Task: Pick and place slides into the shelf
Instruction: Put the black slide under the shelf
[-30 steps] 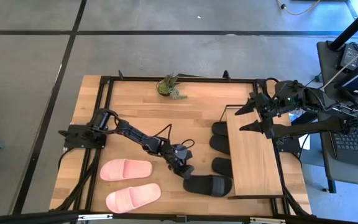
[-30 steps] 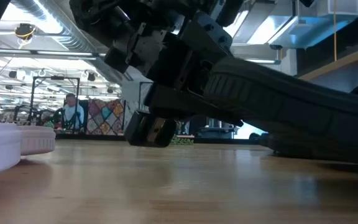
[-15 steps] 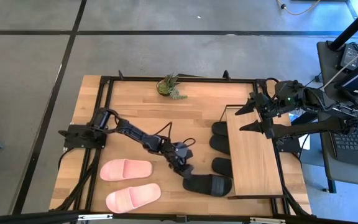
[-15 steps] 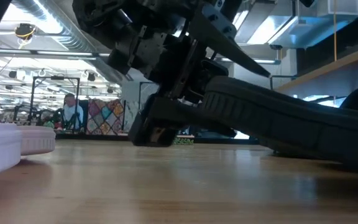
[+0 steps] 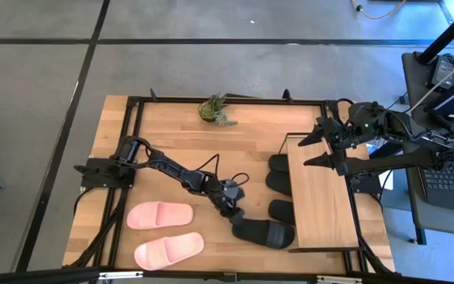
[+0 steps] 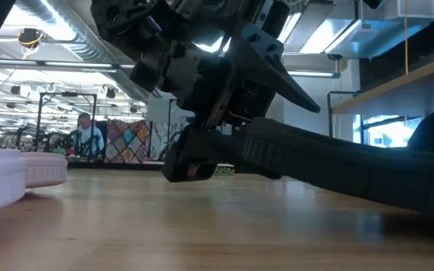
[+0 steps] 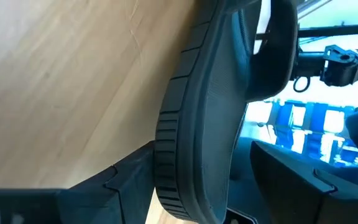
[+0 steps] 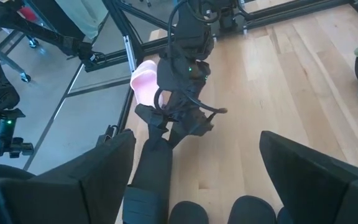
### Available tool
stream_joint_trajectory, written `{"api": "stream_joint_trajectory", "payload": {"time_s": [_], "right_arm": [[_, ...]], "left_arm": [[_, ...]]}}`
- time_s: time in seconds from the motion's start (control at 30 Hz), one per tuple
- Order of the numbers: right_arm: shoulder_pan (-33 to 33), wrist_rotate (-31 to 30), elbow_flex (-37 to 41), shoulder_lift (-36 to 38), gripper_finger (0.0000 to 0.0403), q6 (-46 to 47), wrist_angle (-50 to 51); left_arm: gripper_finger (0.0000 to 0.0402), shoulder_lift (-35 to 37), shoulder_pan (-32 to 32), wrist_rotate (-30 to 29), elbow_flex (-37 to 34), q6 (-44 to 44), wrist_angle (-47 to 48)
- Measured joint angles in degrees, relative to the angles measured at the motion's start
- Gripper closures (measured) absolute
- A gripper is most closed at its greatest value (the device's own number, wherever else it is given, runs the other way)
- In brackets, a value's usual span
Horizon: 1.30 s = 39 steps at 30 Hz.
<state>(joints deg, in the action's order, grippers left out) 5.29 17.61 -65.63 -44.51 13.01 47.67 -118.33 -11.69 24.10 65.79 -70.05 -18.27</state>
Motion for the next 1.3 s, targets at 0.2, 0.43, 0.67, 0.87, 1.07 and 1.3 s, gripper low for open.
{"api": "stream_joint_trajectory", "payload": {"time_s": [0.2, 0.43, 0.67, 0.87, 1.07, 1.3], "right_arm": [[0.0, 0.0, 0.0, 0.0, 0.006, 0.1, 0.0], [0.0, 0.0, 0.0, 0.0, 0.006, 0.2, -0.1], [0.0, 0.0, 0.0, 0.0, 0.006, 0.2, -0.1], [0.0, 0.0, 0.1, 0.0, 0.006, 0.3, -0.2], [0.0, 0.0, 0.3, -0.3, 0.006, 1.4, 0.2], [0.0, 0.0, 0.3, -1.0, 0.006, 1.3, 0.1]], "left_arm": [[0.0158, 0.8, -0.5, -3.9, -0.1, 3.0, 3.6], [0.0158, 1.0, -1.3, -6.6, 0.0, 5.4, 6.9], [0.0159, 1.1, -2.0, -10.1, 0.0, 7.5, 9.3], [0.0159, 1.5, -2.0, -11.7, 0.1, 10.6, 10.7], [0.0159, 5.6, -2.0, -18.4, 0.0, 16.9, 21.5], [0.0159, 13.2, -3.1, -24.2, 0.0, 30.2, 29.3]]}}
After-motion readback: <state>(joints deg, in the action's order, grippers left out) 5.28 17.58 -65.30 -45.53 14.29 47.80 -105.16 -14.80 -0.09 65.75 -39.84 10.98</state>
